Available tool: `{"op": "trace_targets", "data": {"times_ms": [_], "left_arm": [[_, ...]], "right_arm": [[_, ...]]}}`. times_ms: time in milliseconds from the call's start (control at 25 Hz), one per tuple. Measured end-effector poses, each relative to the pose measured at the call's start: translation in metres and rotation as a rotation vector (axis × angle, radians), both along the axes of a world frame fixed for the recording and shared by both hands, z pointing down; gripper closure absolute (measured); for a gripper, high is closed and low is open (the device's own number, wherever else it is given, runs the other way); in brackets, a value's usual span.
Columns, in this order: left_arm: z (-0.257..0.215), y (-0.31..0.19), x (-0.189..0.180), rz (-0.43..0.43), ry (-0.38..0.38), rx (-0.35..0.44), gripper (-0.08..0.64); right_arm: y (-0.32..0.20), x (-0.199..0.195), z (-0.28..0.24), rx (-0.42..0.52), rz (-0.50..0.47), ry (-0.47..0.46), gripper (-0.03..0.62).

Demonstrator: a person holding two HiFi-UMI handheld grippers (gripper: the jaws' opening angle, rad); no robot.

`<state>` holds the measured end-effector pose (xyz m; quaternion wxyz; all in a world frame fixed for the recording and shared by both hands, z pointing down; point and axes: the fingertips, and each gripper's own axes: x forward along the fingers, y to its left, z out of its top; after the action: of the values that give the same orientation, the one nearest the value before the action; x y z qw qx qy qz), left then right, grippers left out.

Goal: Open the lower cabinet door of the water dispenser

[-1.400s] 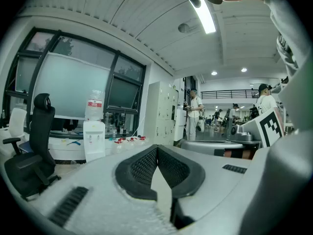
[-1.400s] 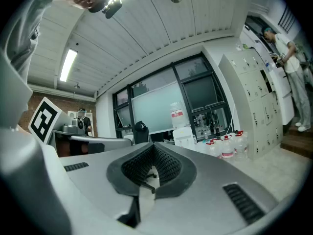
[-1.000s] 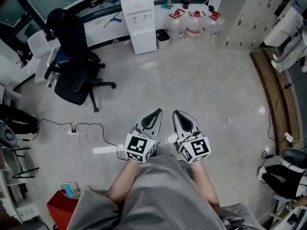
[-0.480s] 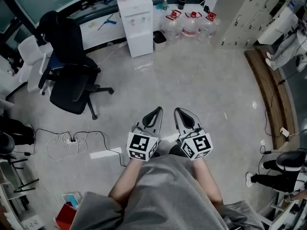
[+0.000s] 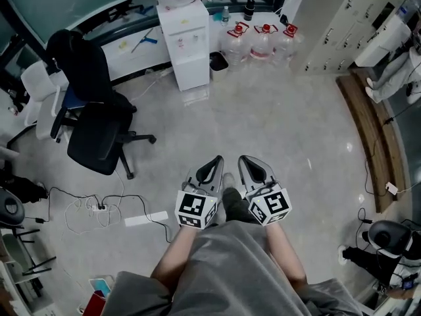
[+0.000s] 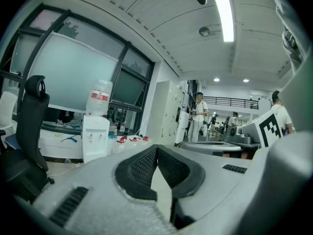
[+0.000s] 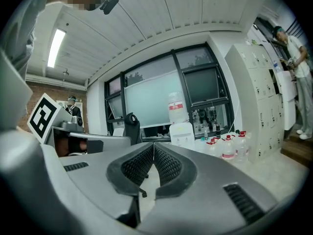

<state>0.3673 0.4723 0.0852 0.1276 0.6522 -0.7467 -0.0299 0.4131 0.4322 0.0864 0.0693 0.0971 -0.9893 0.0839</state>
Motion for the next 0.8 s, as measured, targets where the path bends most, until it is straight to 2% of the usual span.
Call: {"op": "trace_targets", "data": {"times_ms": [360,800], "left_arm": [[-0.002,-0.091,-0.068,-0.081,-0.003,-0.020,0.550],[-0.002,-0.175,-0.106,-0.125,-0.027,-0.070,0.549]], "right_arm": [[-0.092,-0.067,-0.002,0.015,-0.086,-0.026,0.581],[-0.182,-0.108,0.003,-0.042,-0.132,-0.050,0.581]]}}
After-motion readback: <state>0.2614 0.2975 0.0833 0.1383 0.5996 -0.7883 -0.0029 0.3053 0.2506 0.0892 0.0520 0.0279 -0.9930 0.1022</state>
